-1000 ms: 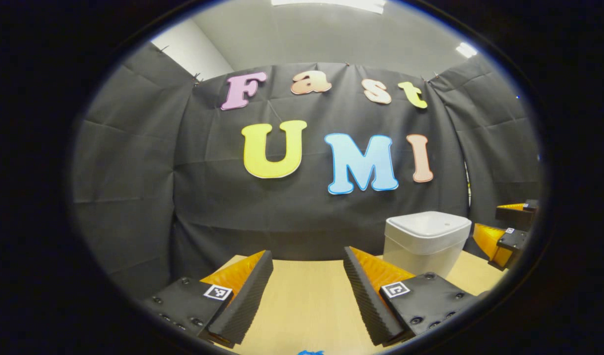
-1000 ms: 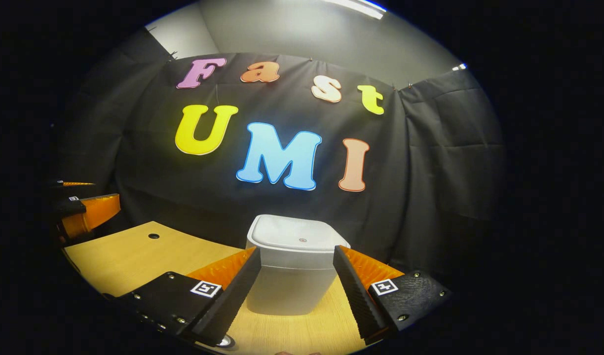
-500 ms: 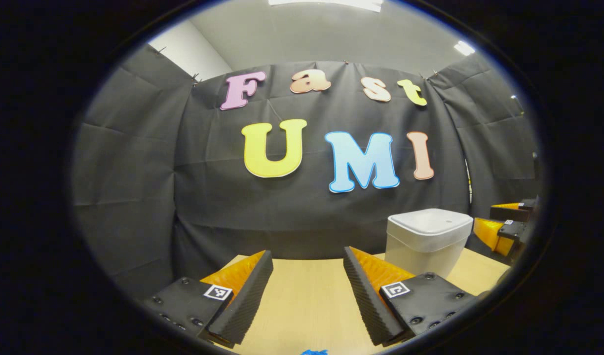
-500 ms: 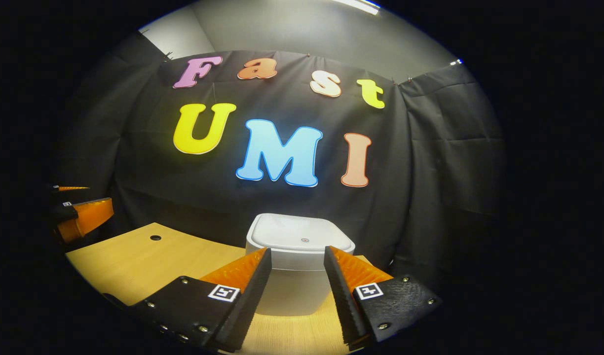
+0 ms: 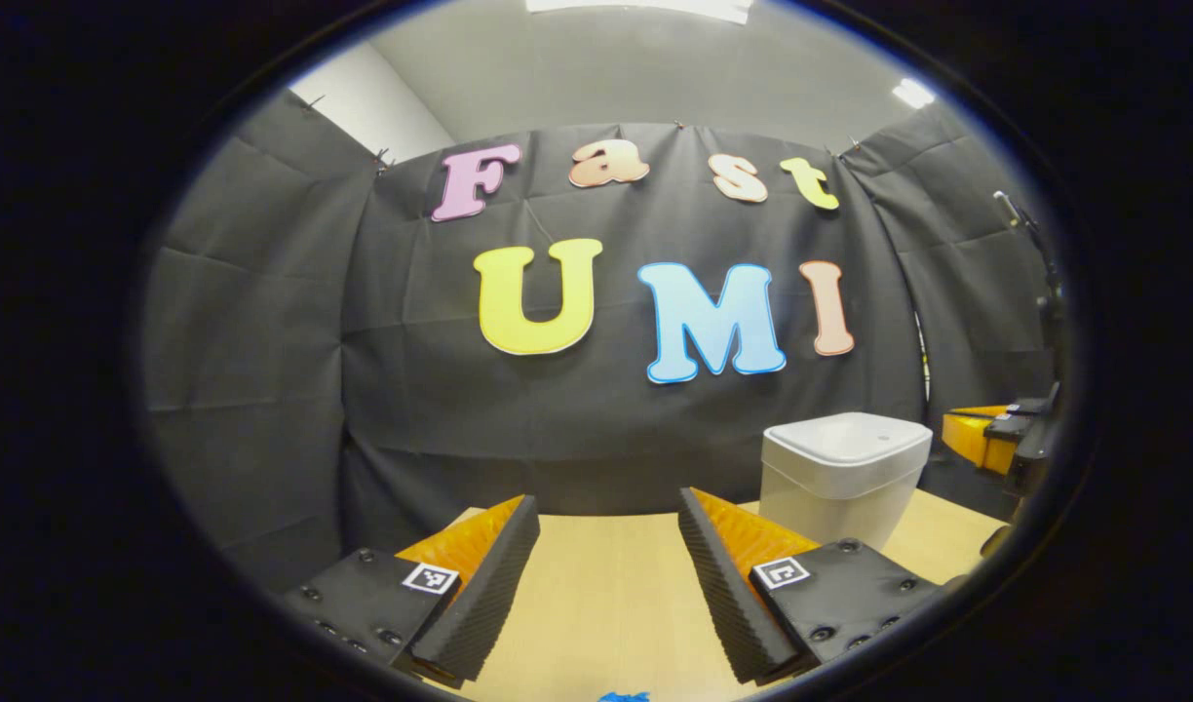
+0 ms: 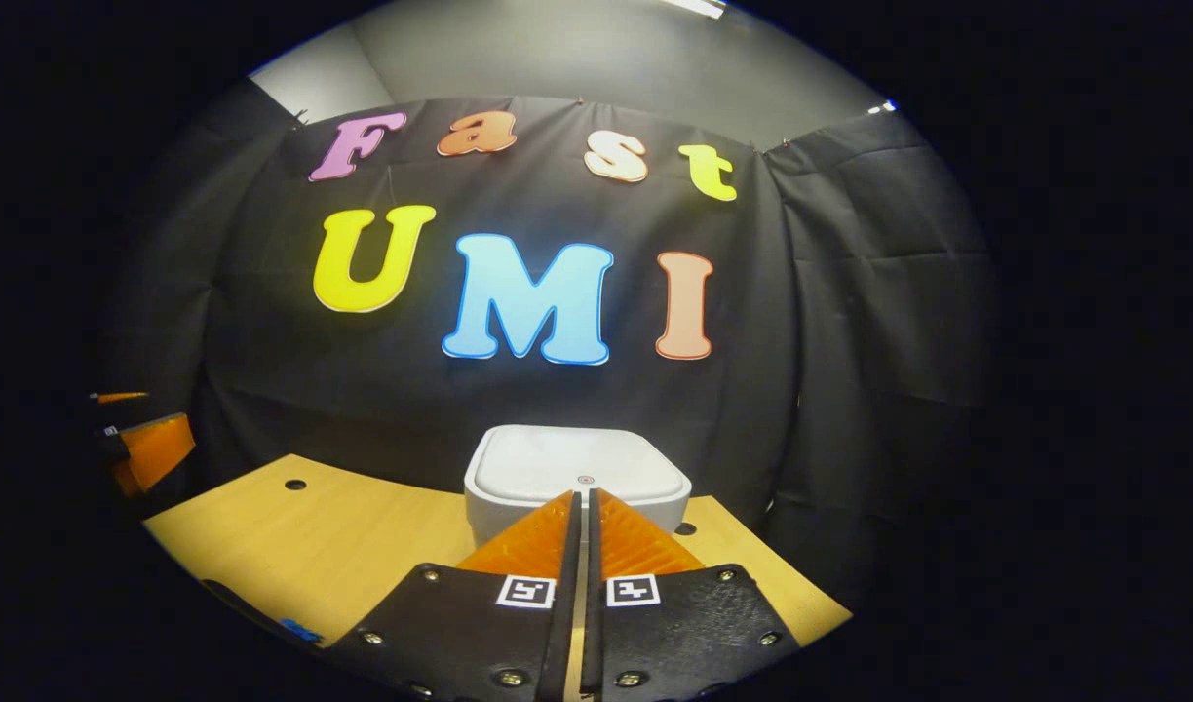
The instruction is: Press the lid of the desktop garbage bin to open it, pick up the crumpled paper on the desktop and throw it into the bin, then pick up the pop can on the desktop and drop it into the bin, and finally close the garbage bin lid.
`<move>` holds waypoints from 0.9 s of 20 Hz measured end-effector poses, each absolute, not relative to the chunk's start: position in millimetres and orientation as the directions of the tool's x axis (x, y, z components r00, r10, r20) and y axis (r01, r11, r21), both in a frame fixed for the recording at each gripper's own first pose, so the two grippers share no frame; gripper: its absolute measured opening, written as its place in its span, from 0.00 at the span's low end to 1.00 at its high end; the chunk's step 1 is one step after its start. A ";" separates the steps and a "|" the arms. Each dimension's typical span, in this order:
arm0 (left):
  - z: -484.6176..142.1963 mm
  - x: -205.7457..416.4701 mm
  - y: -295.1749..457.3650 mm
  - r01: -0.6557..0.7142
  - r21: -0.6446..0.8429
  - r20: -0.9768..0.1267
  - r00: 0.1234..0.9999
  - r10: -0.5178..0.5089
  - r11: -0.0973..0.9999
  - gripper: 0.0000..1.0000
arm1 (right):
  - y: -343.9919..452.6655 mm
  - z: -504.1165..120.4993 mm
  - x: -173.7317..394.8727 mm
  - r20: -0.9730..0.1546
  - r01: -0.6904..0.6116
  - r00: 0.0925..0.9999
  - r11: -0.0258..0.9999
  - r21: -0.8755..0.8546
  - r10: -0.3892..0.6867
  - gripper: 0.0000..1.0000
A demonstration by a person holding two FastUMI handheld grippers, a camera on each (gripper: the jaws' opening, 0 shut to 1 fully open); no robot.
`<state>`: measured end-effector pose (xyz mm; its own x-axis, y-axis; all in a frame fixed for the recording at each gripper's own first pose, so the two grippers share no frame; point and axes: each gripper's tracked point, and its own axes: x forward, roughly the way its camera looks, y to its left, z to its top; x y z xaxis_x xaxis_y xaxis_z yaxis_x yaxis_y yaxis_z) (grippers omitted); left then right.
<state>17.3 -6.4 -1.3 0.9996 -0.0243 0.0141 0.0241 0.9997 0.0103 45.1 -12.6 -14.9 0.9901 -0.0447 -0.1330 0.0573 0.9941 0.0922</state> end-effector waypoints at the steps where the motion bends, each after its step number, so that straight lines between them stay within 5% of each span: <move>1: -1.8 17.7 -6.2 0.022 0.008 0.013 1.000 -0.023 1.000 0.94 | -12.8 -16.2 45.3 -0.137 0.055 0.990 0.994 0.098 -0.041 0.05; 8: -4.3 16.1 -6.1 0.021 -0.006 0.010 1.000 -0.021 1.000 1.00 | -16.7 -9.1 55.8 -0.101 0.015 0.995 0.998 0.068 -0.009 0.00; 12: -6.1 12.6 -5.7 0.016 -0.014 0.006 1.000 -0.016 1.000 0.87 | -18.3 -11.5 73.6 -0.106 -0.006 0.994 0.999 0.034 0.010 0.00; 18: -6.3 6.9 -1.3 -0.007 -0.010 0.002 1.000 0.007 1.000 0.94 | -22.2 -20.7 111.4 -0.122 -0.019 0.992 0.999 0.033 0.023 0.00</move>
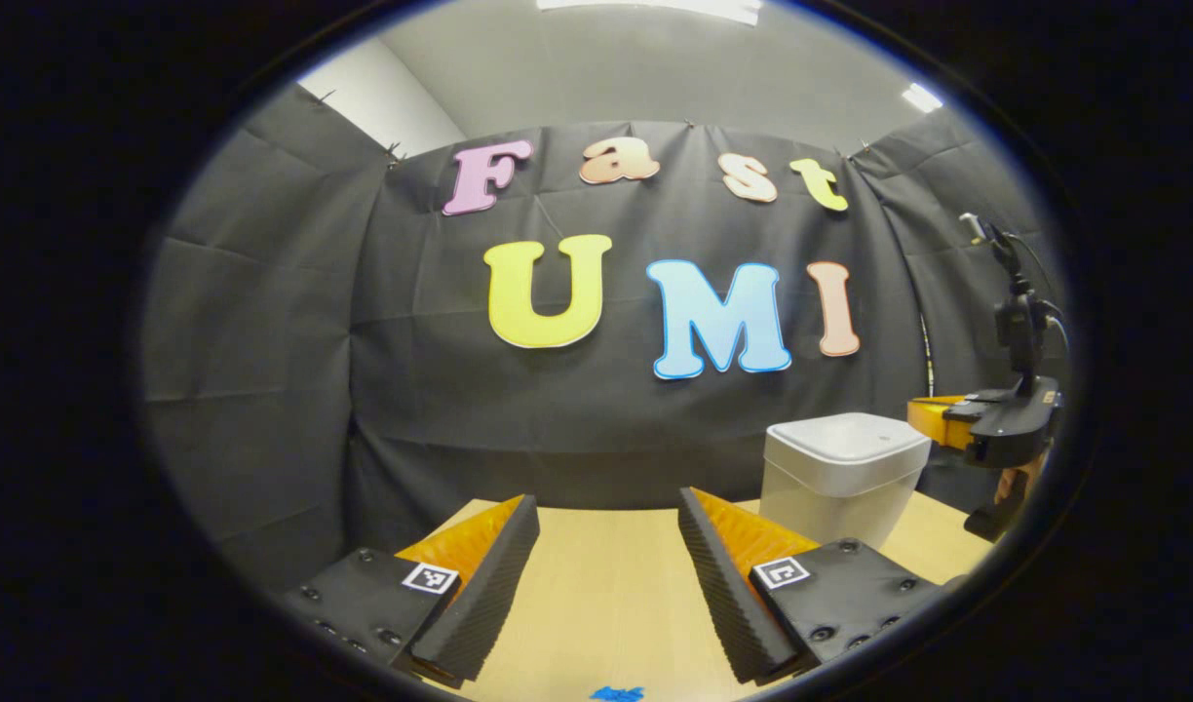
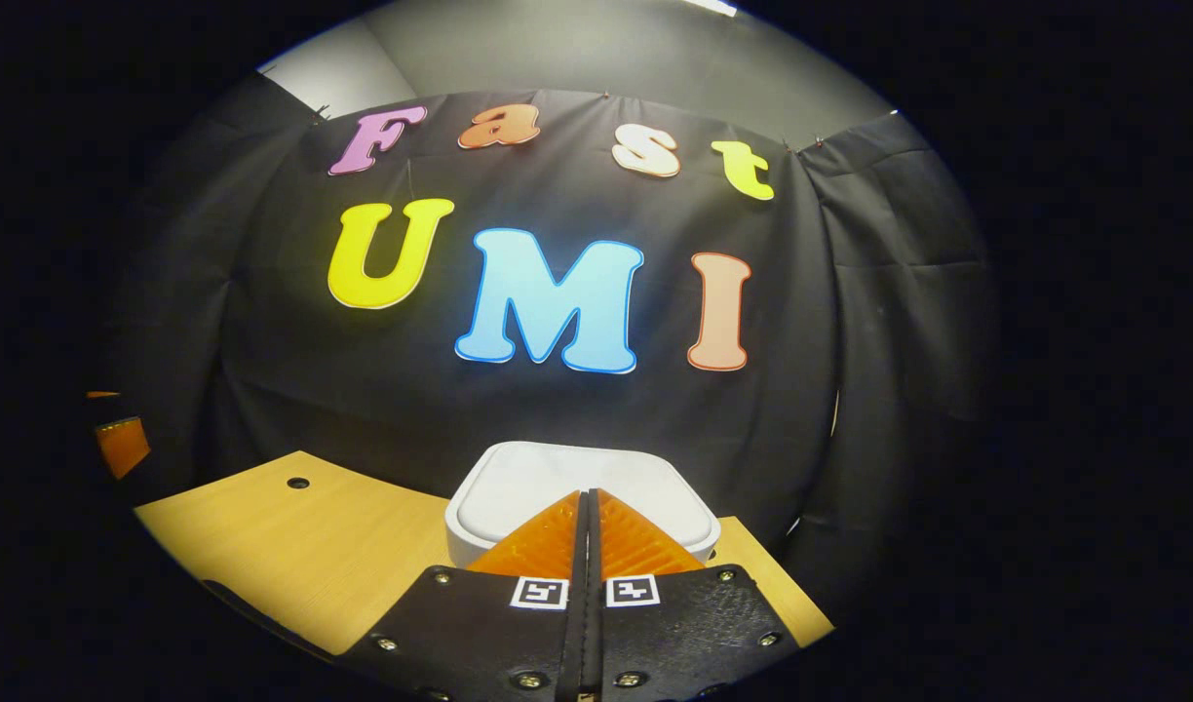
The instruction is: Press the lid of the desktop garbage bin to open it, pick up the crumpled paper on the desktop and throw it into the bin, then pick up the pop can on the desktop and drop it into the bin, and finally close the garbage bin lid.
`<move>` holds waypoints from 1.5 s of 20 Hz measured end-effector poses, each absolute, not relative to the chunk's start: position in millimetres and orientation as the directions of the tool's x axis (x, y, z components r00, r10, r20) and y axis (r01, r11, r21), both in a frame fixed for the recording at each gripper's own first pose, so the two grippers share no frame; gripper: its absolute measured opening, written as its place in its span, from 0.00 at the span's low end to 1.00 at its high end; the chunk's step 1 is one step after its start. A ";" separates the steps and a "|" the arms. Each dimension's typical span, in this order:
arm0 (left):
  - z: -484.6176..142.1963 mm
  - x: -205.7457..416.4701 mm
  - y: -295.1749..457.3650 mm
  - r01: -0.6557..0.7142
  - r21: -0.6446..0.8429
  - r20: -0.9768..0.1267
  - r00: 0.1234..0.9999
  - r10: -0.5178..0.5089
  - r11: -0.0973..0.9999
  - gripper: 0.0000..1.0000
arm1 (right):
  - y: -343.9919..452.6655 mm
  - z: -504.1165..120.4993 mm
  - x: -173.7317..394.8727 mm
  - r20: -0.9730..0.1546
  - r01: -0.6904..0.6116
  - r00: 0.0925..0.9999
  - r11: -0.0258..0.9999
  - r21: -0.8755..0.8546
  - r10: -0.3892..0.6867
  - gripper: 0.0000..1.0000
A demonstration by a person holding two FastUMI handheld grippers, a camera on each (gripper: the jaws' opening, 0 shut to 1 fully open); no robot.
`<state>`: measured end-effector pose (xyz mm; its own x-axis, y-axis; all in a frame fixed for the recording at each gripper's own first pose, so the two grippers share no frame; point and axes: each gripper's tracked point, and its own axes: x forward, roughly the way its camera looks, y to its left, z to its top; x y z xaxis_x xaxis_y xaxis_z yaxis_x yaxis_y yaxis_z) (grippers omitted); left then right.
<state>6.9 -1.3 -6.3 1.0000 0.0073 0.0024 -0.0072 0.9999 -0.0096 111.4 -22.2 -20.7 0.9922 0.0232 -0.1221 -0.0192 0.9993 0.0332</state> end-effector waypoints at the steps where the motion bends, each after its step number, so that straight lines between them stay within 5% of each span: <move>1: -6.6 6.0 -0.1 -0.013 -0.008 0.001 1.000 0.013 1.000 0.94 | -24.2 -21.1 116.4 -0.119 -0.017 0.993 1.000 0.025 0.020 0.00; 15: -6.4 12.2 -4.4 -0.028 0.023 -0.005 1.000 0.028 0.999 1.00 | -26.2 -54.1 149.0 -0.195 -0.004 0.980 0.985 0.175 0.038 0.00; 21: -7.1 19.8 -9.6 -0.022 0.034 -0.016 1.000 0.022 0.999 1.00 | -25.4 -59.0 146.7 -0.180 -0.008 0.983 0.995 0.096 0.026 0.01; 22: -7.2 20.5 -10.2 -0.023 0.033 -0.017 1.000 0.023 0.999 0.88 | -26.5 -58.2 146.4 -0.175 -0.007 0.984 0.994 0.109 0.026 0.01; 23: -7.0 21.5 -10.8 -0.023 0.033 -0.017 1.000 0.023 0.999 1.00 | -25.3 -60.6 147.3 -0.177 -0.009 0.984 0.991 0.135 0.033 0.01; 30: -0.2 17.8 -14.4 -0.028 0.042 0.003 1.000 0.028 0.999 0.95 | -28.4 -48.7 147.3 -0.188 -0.027 0.981 0.991 0.129 0.052 0.00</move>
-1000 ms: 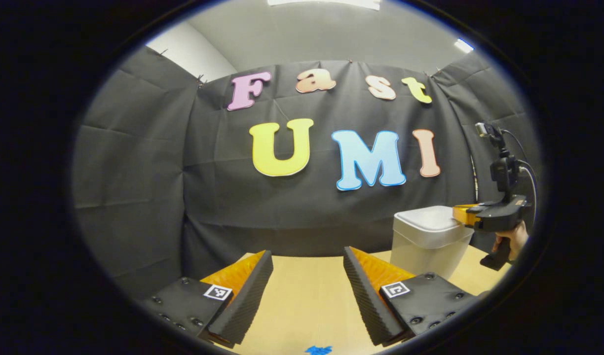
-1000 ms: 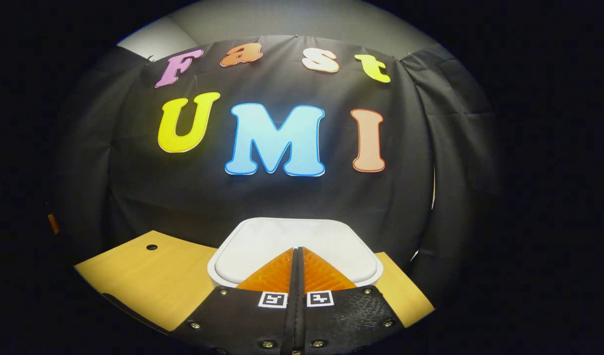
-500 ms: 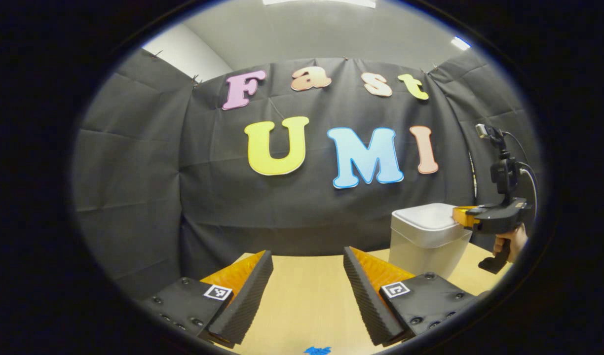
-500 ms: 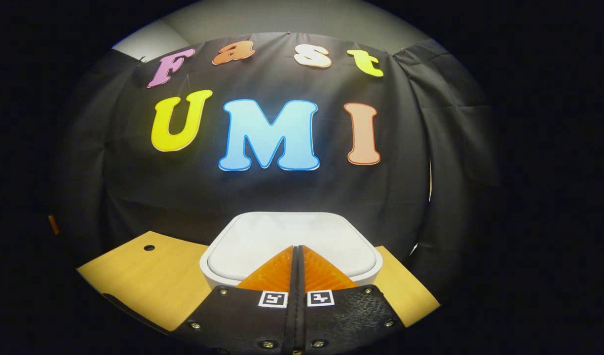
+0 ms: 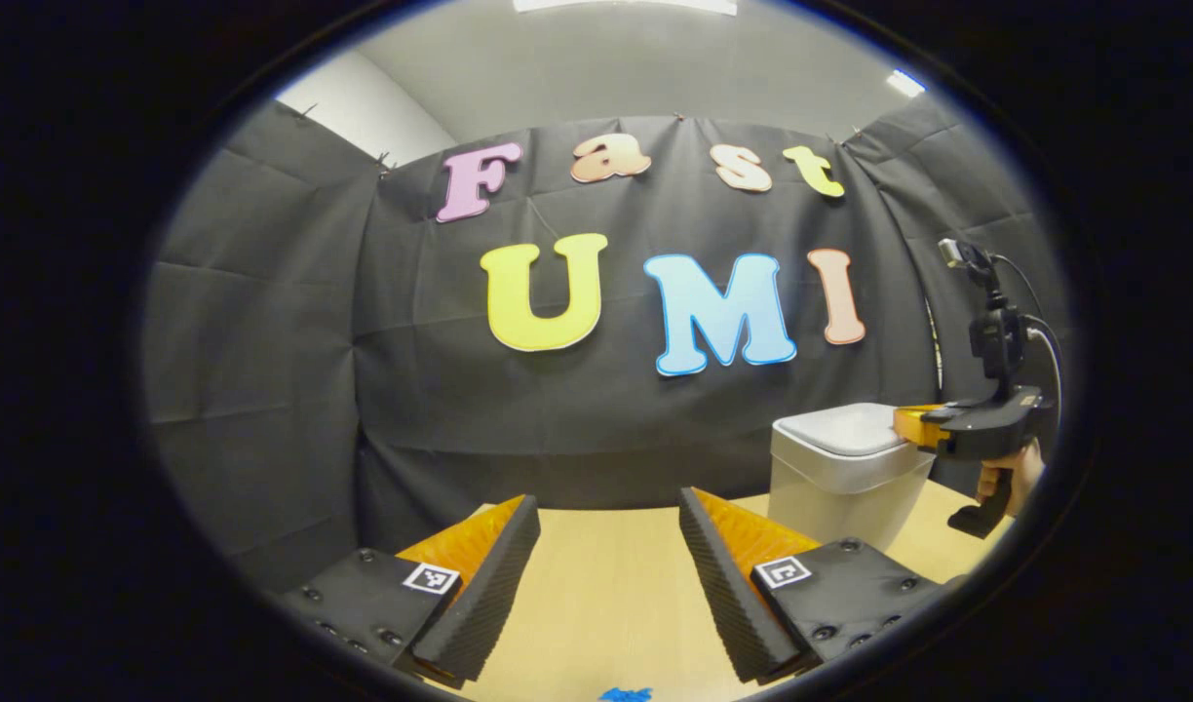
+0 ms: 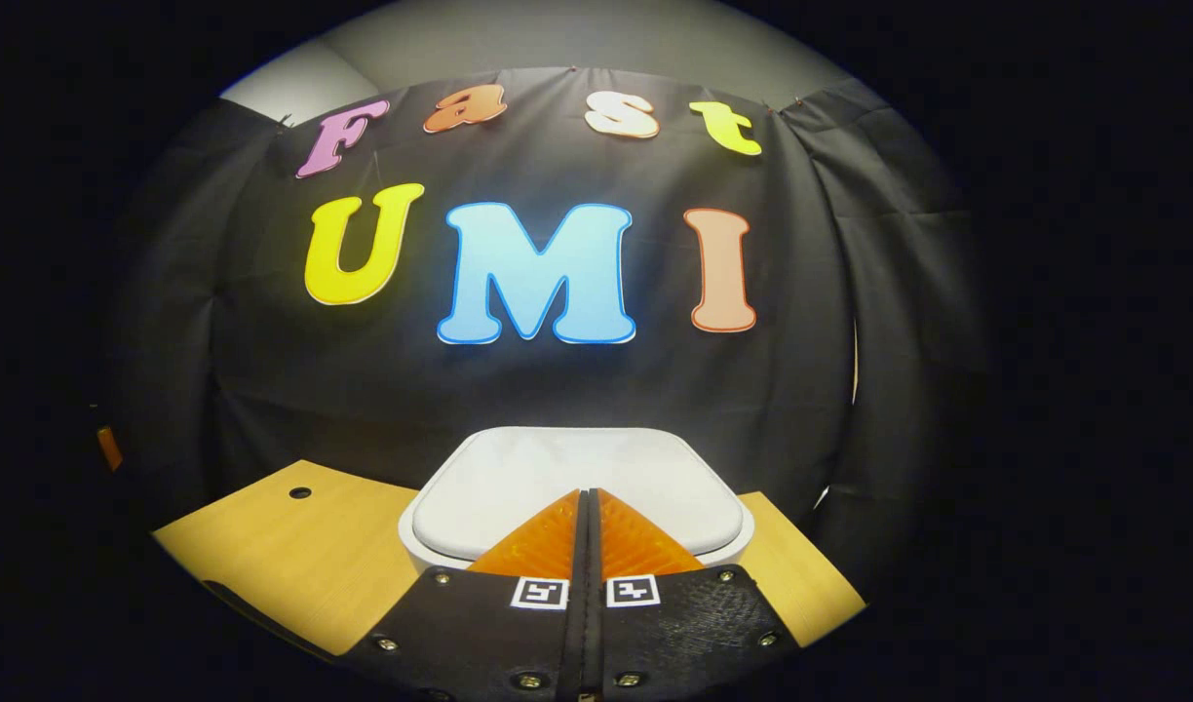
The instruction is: Press the lid of the desktop garbage bin to open it, pick up the crumpled paper on the desktop and throw it into the bin, then pick up the pop can on the desktop and drop it into the bin, and finally close the garbage bin lid.
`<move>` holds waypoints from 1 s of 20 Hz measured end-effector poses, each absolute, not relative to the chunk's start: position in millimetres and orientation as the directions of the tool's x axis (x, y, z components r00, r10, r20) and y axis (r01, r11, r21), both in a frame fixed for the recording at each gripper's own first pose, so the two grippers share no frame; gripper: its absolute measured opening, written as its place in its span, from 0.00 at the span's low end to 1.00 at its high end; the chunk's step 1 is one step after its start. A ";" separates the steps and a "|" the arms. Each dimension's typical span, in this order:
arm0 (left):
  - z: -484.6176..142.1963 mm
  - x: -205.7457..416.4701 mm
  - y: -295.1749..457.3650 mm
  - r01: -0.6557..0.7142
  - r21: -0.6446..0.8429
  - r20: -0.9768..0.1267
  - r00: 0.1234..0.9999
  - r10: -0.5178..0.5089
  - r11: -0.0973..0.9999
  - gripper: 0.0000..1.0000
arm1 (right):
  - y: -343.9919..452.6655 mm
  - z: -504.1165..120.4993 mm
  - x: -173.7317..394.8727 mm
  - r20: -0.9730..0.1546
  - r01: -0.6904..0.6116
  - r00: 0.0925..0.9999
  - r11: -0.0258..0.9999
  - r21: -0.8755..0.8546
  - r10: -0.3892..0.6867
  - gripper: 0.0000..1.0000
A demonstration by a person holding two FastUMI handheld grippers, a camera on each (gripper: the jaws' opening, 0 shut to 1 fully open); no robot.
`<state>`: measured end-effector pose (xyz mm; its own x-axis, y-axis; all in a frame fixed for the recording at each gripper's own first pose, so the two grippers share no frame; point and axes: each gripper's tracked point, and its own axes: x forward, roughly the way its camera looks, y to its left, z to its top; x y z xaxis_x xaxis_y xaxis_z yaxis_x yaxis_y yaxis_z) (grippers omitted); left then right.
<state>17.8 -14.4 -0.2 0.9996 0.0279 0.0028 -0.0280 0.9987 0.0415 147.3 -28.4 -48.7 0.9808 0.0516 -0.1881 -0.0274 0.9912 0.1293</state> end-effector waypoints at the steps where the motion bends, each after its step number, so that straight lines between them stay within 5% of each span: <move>1: 0.4 16.3 -14.2 -0.030 0.041 0.004 1.000 0.030 0.999 0.94 | -27.8 -49.1 149.3 -0.186 -0.026 0.981 0.991 0.131 0.051 0.00; 15: -3.7 7.3 -1.5 -0.073 -0.009 0.001 0.997 0.073 0.997 0.94 | -45.2 48.1 174.4 0.026 0.023 0.999 0.995 0.095 -0.026 0.00; 16: -3.8 7.5 0.2 -0.076 -0.011 0.001 0.997 0.076 0.997 1.00 | -45.0 50.8 172.6 0.037 0.026 0.999 0.996 0.091 -0.029 0.00; 20: -4.2 8.1 3.6 -0.077 -0.018 0.000 0.997 0.077 0.997 0.94 | -45.9 61.6 166.2 0.069 0.032 0.997 0.997 0.075 -0.037 0.00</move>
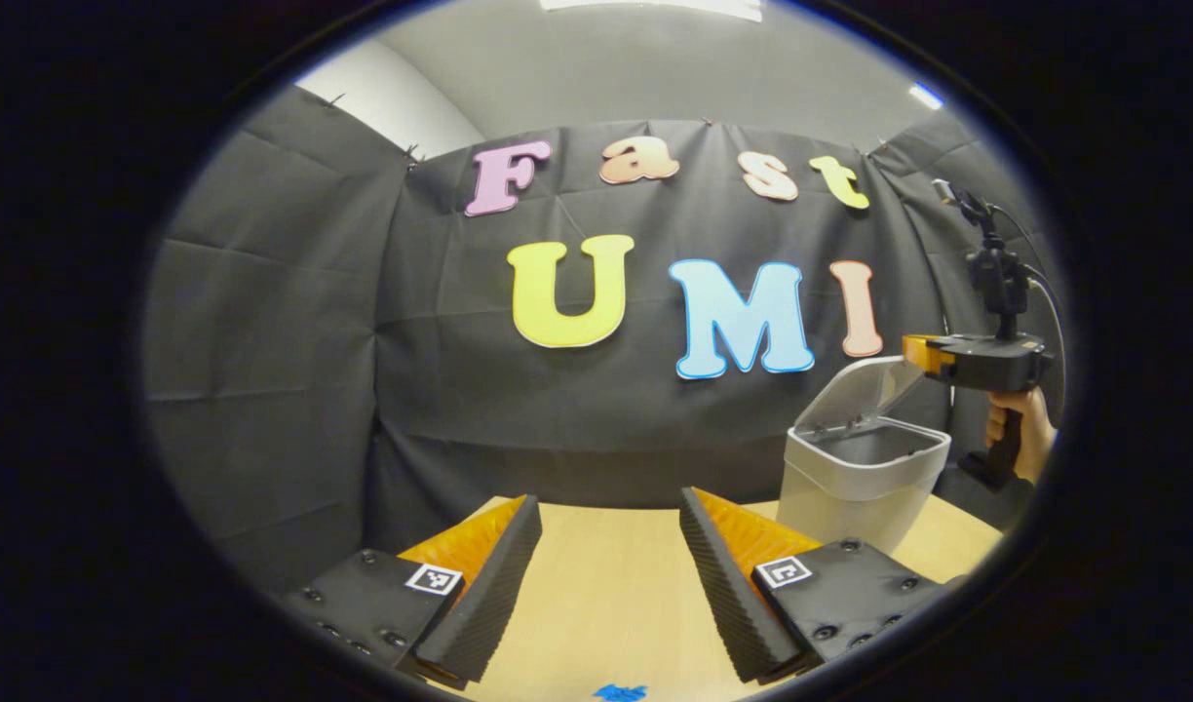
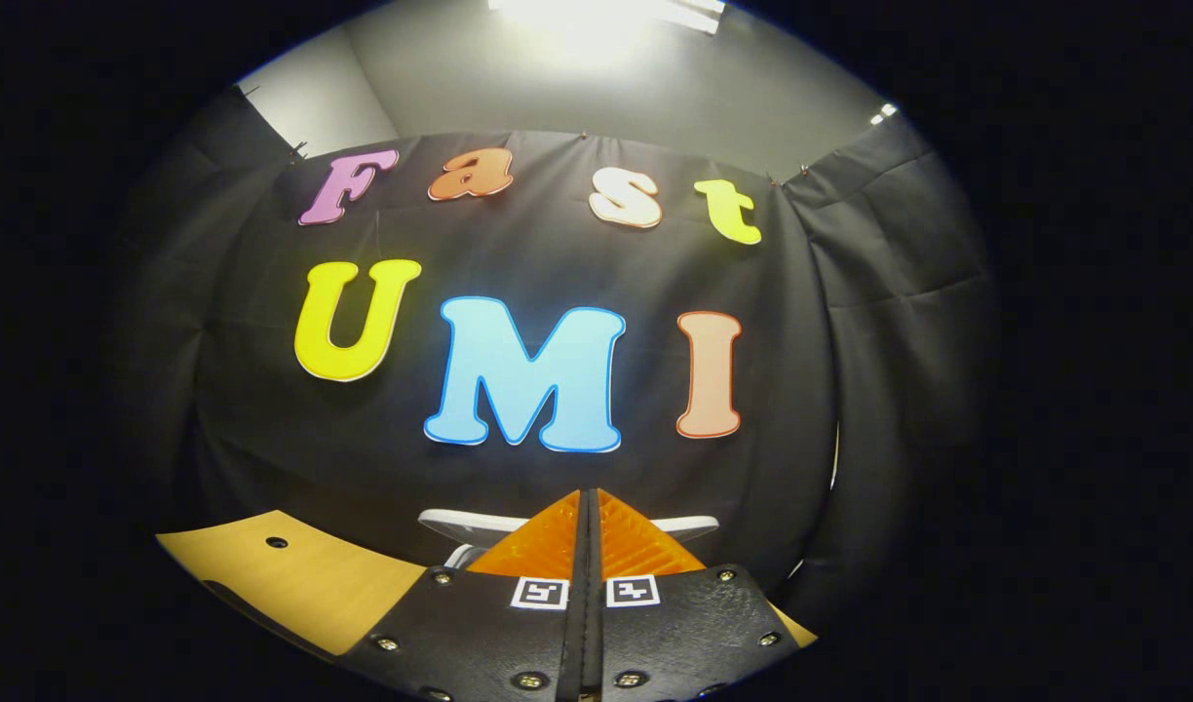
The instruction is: Press the lid of the desktop garbage bin to open it, pick up the crumpled paper on the desktop and throw it into the bin, then pick up the pop can on the desktop and drop it into the bin, and finally close the garbage bin lid.
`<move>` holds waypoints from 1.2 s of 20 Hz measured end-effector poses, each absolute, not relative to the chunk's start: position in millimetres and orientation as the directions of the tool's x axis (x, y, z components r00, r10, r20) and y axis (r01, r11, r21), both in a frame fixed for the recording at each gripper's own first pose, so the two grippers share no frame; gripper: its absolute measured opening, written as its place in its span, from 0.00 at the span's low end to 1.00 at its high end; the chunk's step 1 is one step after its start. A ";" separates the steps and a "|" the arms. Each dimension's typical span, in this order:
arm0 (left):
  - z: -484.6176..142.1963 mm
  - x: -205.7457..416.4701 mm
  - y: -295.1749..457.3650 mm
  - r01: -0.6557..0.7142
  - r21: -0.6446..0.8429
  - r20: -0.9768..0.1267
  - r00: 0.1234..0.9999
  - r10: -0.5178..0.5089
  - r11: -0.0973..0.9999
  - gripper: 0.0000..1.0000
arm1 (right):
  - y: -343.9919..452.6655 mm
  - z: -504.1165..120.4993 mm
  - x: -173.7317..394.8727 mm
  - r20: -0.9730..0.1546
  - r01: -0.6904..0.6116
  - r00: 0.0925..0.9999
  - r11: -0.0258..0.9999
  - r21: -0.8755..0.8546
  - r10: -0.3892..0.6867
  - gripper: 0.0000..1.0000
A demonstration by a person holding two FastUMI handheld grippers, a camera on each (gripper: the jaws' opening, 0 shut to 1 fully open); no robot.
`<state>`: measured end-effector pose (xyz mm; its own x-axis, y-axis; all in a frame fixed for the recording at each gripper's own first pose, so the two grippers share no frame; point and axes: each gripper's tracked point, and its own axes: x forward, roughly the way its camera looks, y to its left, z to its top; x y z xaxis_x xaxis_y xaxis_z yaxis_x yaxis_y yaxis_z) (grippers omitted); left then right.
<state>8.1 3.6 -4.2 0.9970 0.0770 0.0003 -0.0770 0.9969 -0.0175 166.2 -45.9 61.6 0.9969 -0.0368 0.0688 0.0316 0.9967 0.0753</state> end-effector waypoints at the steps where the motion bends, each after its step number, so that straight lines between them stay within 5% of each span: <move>1: -4.7 9.2 3.5 -0.076 -0.019 -0.001 0.997 0.076 0.997 1.00 | -46.7 64.1 164.3 0.076 0.033 0.996 0.997 0.072 -0.038 0.00; 2: -5.5 7.8 3.4 -0.073 -0.020 0.000 0.997 0.073 0.997 0.94 | -46.2 65.6 162.0 0.080 0.033 0.996 0.997 0.072 -0.039 0.00; 6: -5.2 6.0 3.7 -0.068 -0.022 0.001 0.998 0.068 0.997 1.00 | -45.2 71.9 152.6 0.086 0.028 0.996 0.996 0.081 -0.035 0.00; 10: -4.6 3.4 7.2 -0.066 -0.027 0.008 0.998 0.066 0.997 0.93 | -41.6 75.3 140.4 0.093 0.017 0.995 0.996 0.085 -0.025 0.00; 11: -5.5 3.1 8.7 -0.068 -0.023 0.007 0.998 0.069 0.997 1.00 | -41.2 75.6 135.8 0.094 0.016 0.995 0.996 0.084 -0.024 0.00; 12: -7.8 2.3 11.2 -0.070 -0.019 0.005 0.998 0.070 0.997 0.93 | -40.2 74.5 129.5 0.092 0.017 0.995 0.997 0.082 -0.024 0.00; 17: -17.4 3.7 15.2 -0.064 -0.021 -0.019 0.998 0.064 0.998 0.94 | -31.1 64.3 107.3 0.081 -0.005 0.997 0.997 0.072 0.000 0.00; 21: -24.6 4.6 14.9 -0.055 -0.014 -0.033 0.998 0.054 0.998 1.00 | -23.0 63.0 93.8 0.088 -0.015 0.996 0.999 0.052 0.010 0.24; 24: -31.3 4.7 13.3 -0.044 -0.008 -0.042 0.998 0.044 0.999 1.00 | -6.9 55.5 87.4 0.065 -0.066 0.996 0.997 0.046 0.063 0.79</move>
<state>4.7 13.3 -31.3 0.9981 0.0441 -0.0419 -0.0445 0.9990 -0.0084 87.4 -6.9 55.5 0.9959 0.0632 0.0653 -0.0663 0.9967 0.0463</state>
